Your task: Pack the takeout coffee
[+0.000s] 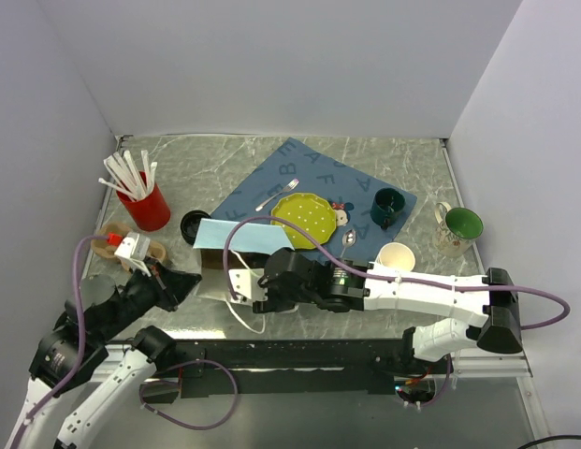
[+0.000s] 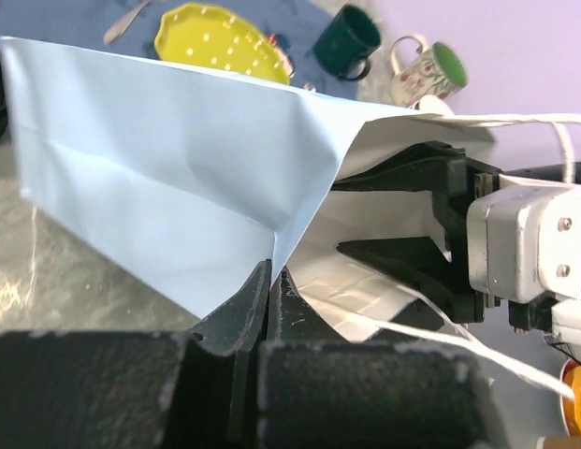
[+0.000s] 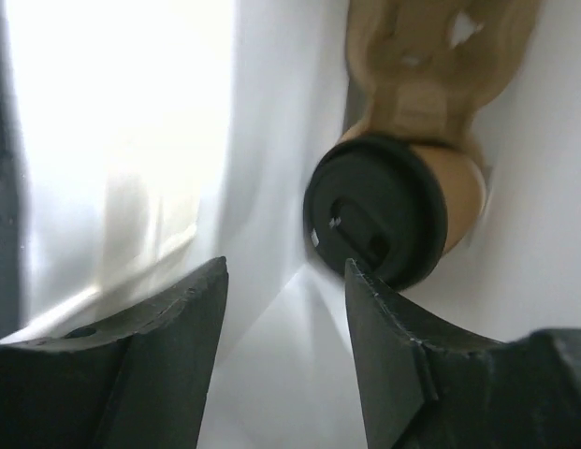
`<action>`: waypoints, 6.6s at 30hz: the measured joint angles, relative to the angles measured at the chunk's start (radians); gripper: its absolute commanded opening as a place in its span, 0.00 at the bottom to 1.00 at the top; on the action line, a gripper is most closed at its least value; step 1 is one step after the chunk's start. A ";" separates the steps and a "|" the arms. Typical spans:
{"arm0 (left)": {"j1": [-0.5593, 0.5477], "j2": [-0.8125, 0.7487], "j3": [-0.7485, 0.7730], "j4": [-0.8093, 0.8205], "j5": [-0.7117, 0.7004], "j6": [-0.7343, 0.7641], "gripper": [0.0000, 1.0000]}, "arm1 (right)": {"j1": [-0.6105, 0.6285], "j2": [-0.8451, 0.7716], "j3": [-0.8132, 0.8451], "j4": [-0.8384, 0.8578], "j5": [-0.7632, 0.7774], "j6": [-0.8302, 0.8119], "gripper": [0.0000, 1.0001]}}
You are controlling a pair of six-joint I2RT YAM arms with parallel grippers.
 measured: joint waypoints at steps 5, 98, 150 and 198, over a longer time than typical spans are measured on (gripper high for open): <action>0.000 -0.026 -0.072 0.034 0.030 0.020 0.01 | -0.012 0.002 -0.006 0.010 -0.001 -0.054 0.53; 0.000 -0.154 -0.090 -0.099 0.090 0.187 0.01 | -0.119 0.278 0.146 -0.010 -0.126 -0.392 0.00; 0.000 0.036 0.060 -0.085 0.021 0.178 0.01 | -0.058 0.148 0.331 -0.080 -0.204 -0.263 0.00; 0.000 0.306 0.226 -0.191 -0.094 0.036 0.01 | -0.050 -0.024 0.642 -0.001 -0.313 0.421 0.00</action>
